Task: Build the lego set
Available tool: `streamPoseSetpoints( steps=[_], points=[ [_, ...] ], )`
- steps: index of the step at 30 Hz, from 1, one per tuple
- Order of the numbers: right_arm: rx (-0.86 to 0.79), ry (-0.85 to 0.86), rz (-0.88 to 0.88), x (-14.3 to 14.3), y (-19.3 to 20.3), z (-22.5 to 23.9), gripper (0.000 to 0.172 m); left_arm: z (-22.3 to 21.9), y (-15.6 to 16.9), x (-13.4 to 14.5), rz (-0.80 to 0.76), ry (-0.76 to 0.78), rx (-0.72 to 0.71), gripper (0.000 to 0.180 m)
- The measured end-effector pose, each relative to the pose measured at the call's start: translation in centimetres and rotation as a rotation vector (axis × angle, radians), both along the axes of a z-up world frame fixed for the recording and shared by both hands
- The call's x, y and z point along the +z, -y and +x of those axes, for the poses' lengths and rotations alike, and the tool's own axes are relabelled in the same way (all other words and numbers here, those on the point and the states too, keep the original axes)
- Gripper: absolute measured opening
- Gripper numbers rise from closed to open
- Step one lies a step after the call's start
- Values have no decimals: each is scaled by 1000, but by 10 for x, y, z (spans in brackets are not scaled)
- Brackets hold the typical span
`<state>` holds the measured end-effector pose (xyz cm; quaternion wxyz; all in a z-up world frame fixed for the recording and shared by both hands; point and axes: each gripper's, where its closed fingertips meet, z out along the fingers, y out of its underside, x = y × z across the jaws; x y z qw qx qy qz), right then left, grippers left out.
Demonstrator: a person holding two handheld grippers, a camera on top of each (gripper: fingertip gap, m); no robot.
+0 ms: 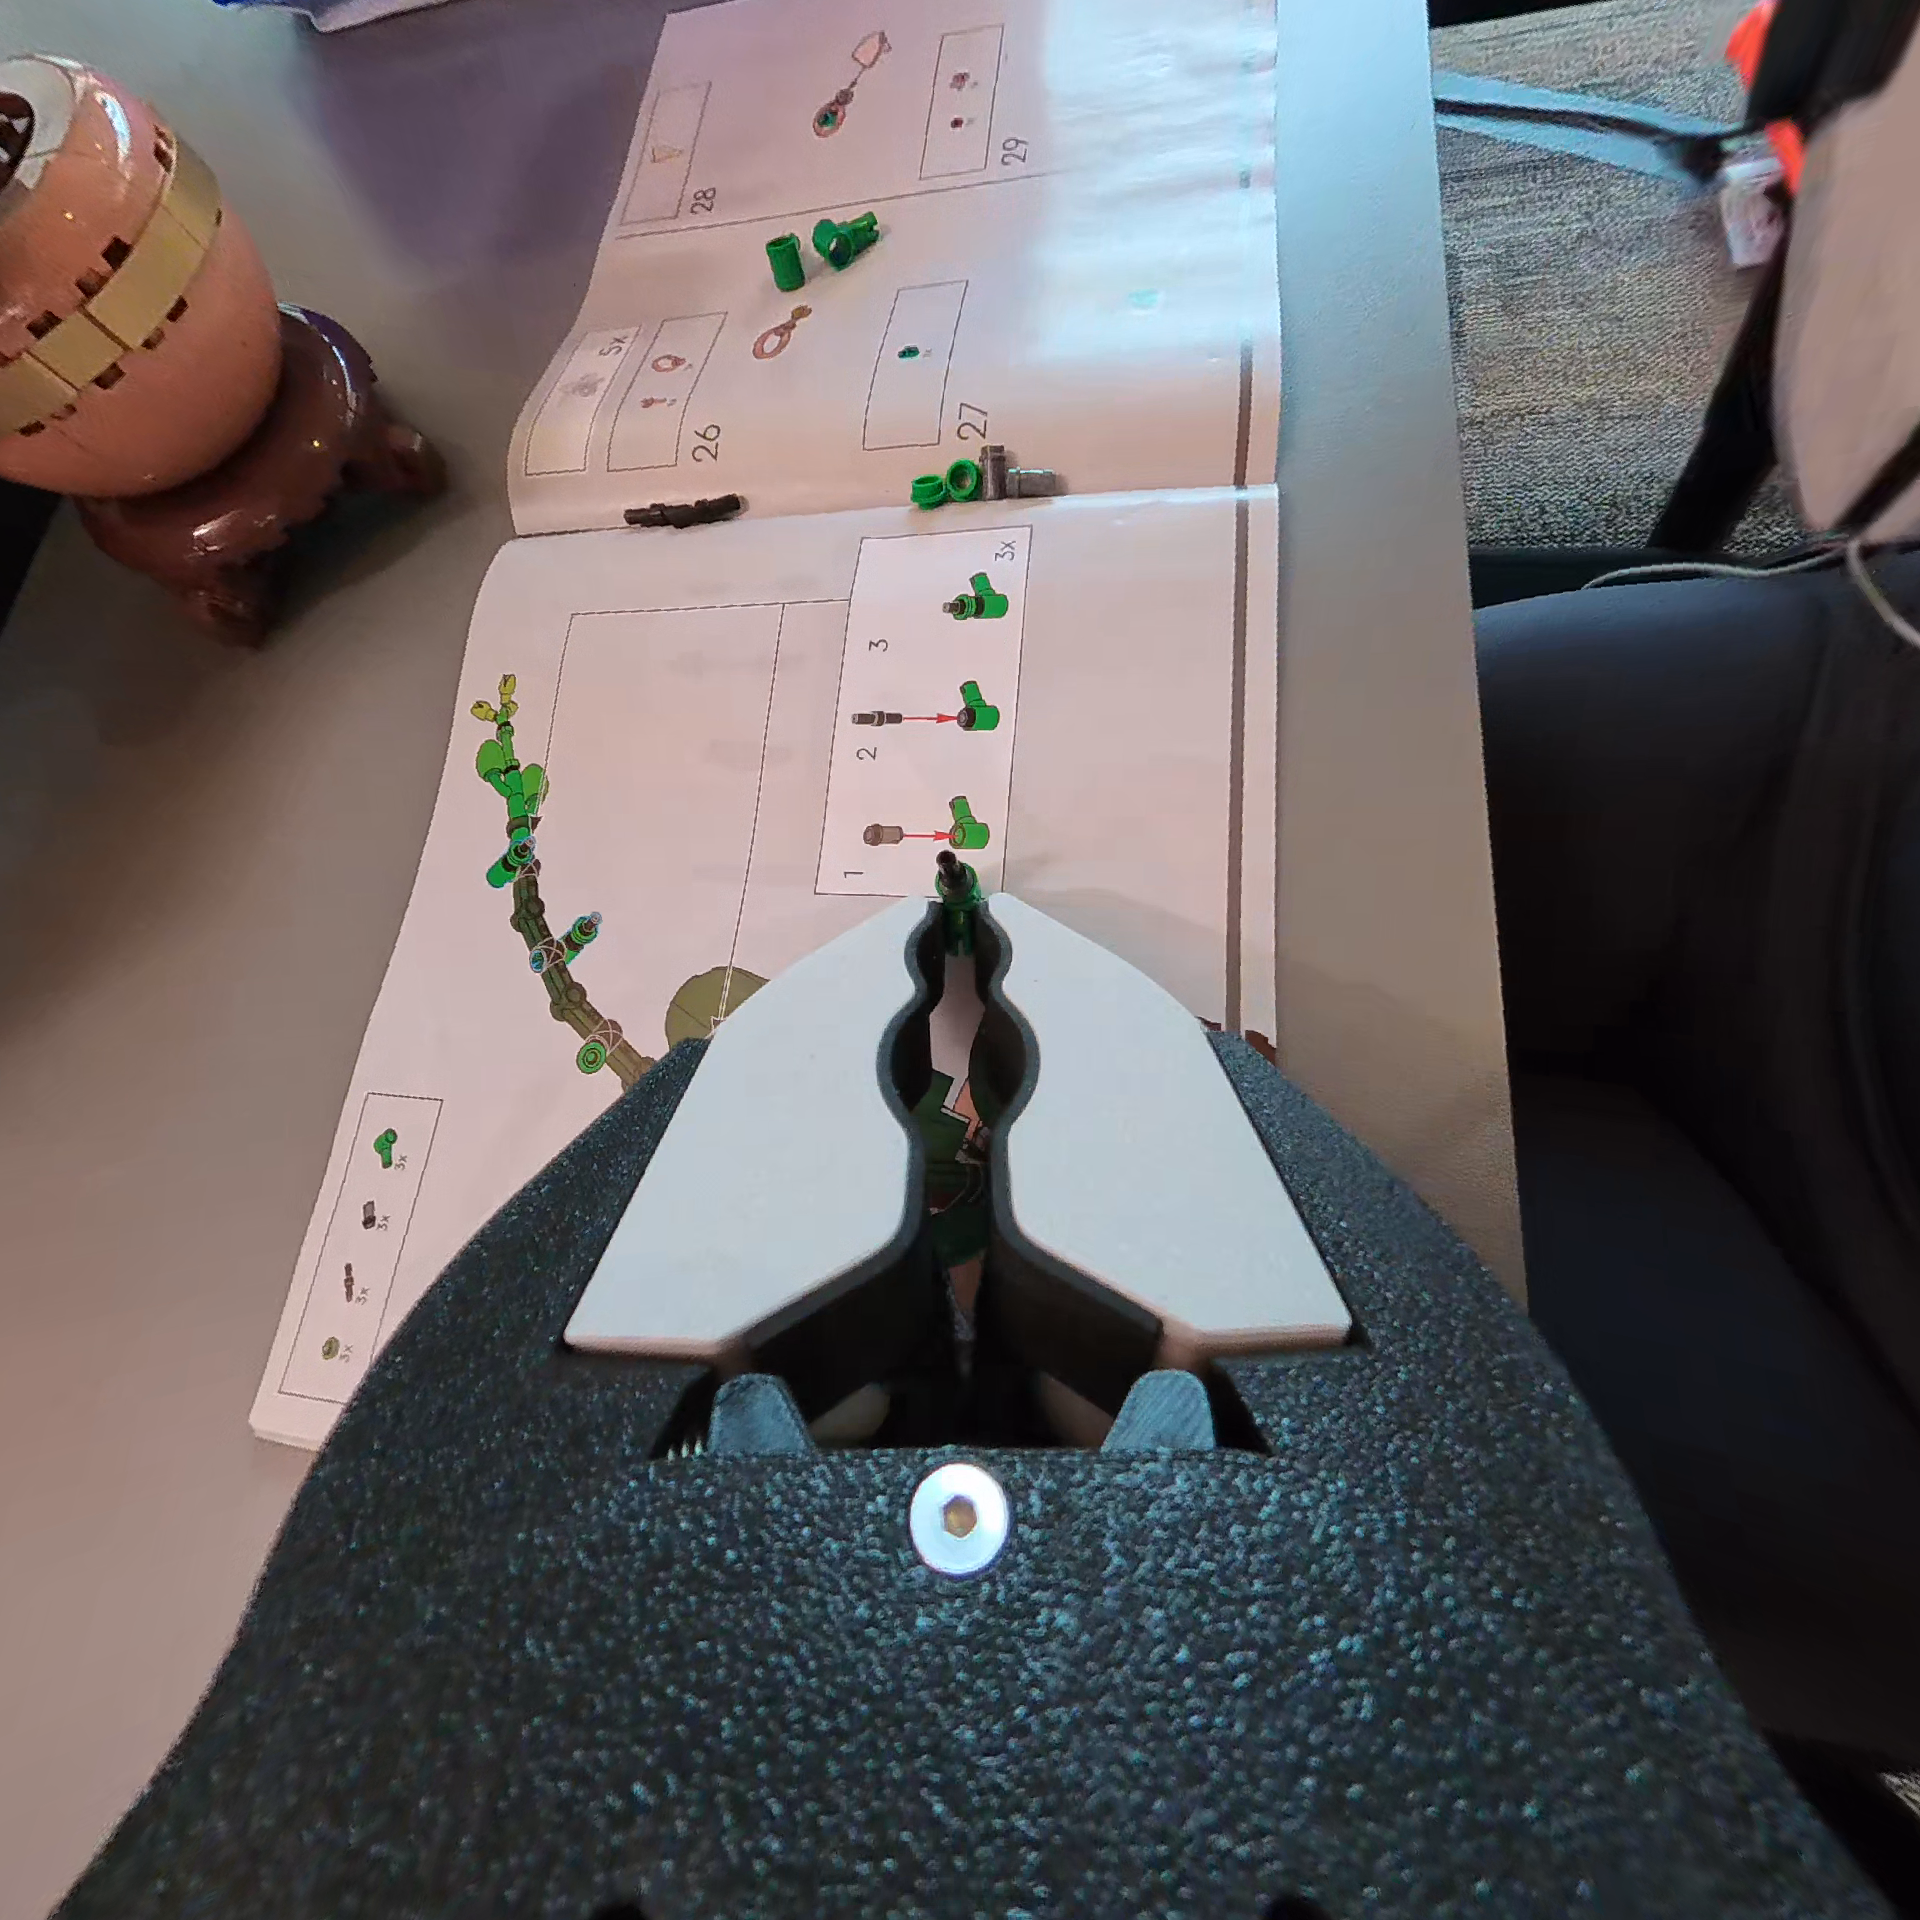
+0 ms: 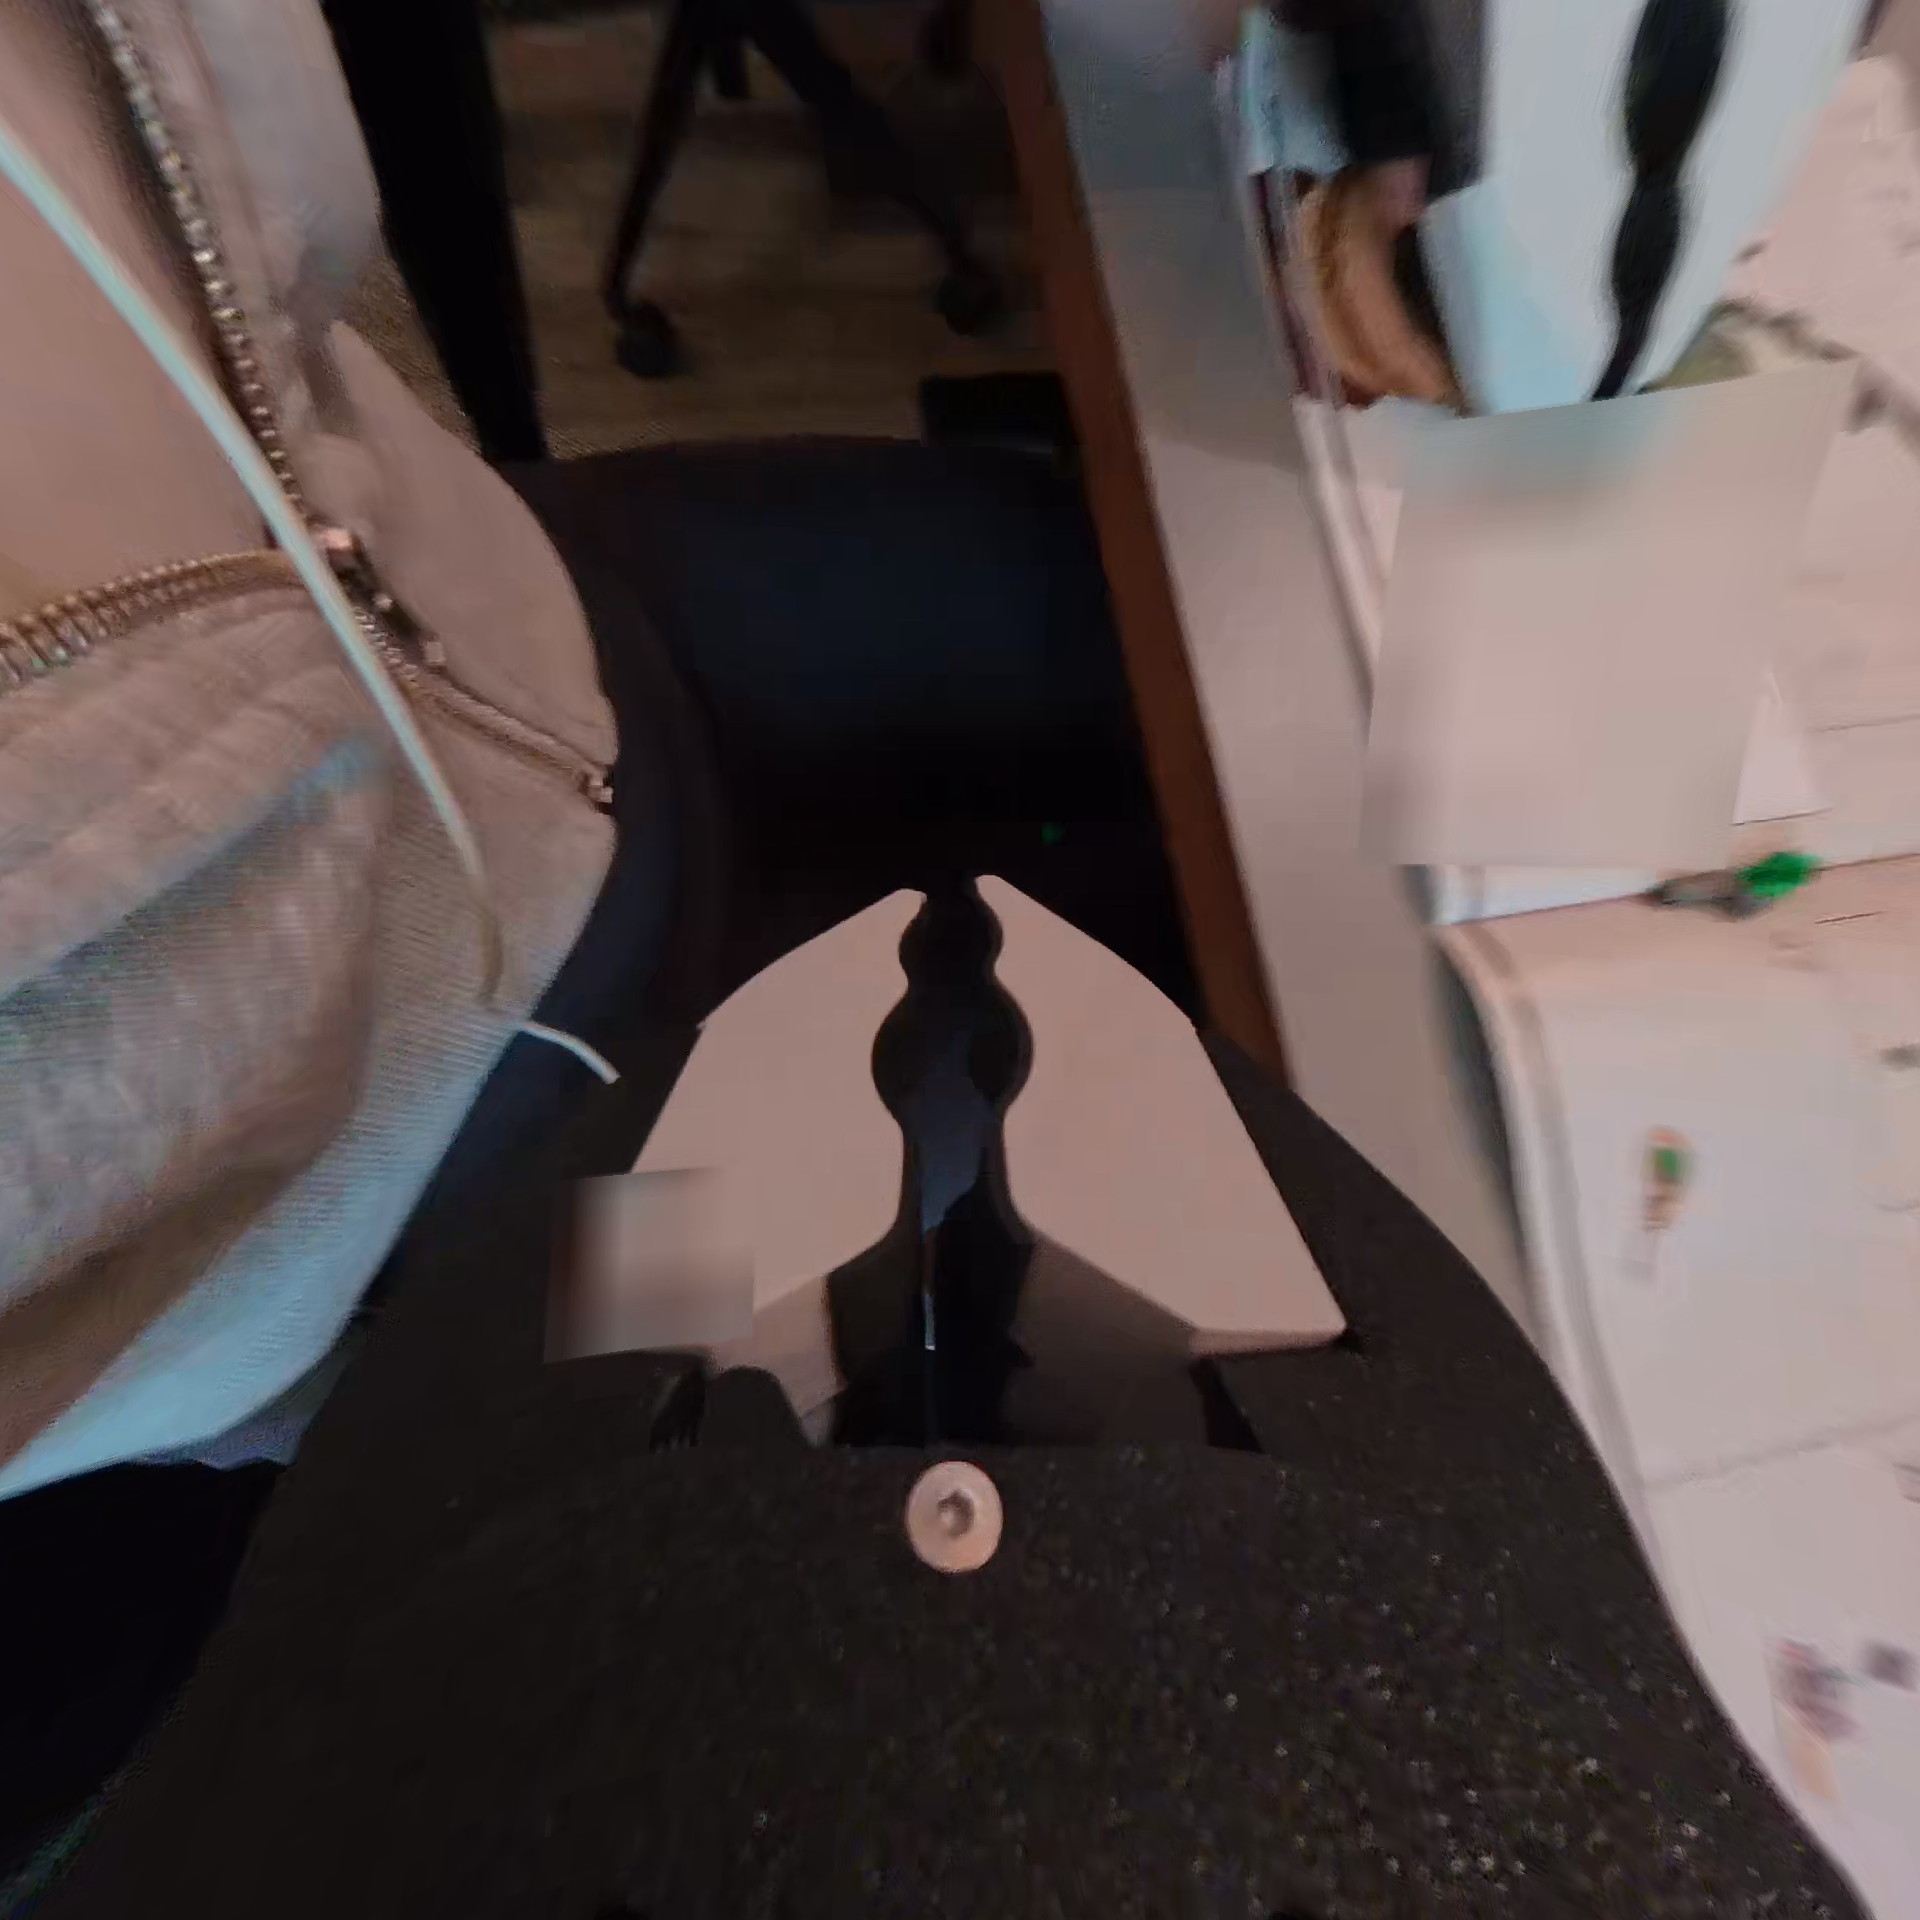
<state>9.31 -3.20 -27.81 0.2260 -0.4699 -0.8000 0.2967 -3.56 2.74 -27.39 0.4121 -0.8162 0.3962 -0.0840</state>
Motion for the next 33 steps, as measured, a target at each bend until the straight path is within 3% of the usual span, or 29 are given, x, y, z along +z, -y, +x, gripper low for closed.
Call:
streamPoseSetpoints(
  steps=[3,6,9,17,24,27,30,33],
  points=[
    [-120,100,63,-38,-11,6,10,-1,-1,0,-16,14,1,4],
    [-202,46,48,-54,-9,-14,16,-1,-2,0,-18,17,-10,4],
    [-204,70,152,-82,-6,-34,26,-1,-2,0,-21,19,-11,4],
    [-78,166,335,-145,-1,-81,30,0,-1,0,2,-2,-17,4],
    [-23,311,440,-165,-1,-87,24,-3,-1,0,4,-3,-29,4],
    [30,356,485,-168,2,-84,7,-2,1,0,15,-12,-31,4],
    [-6,256,462,-160,4,-85,7,-4,1,1,18,-15,-32,4],
    [-89,75,350,-133,6,-84,7,-4,1,0,14,-12,-33,4]
  ],
)
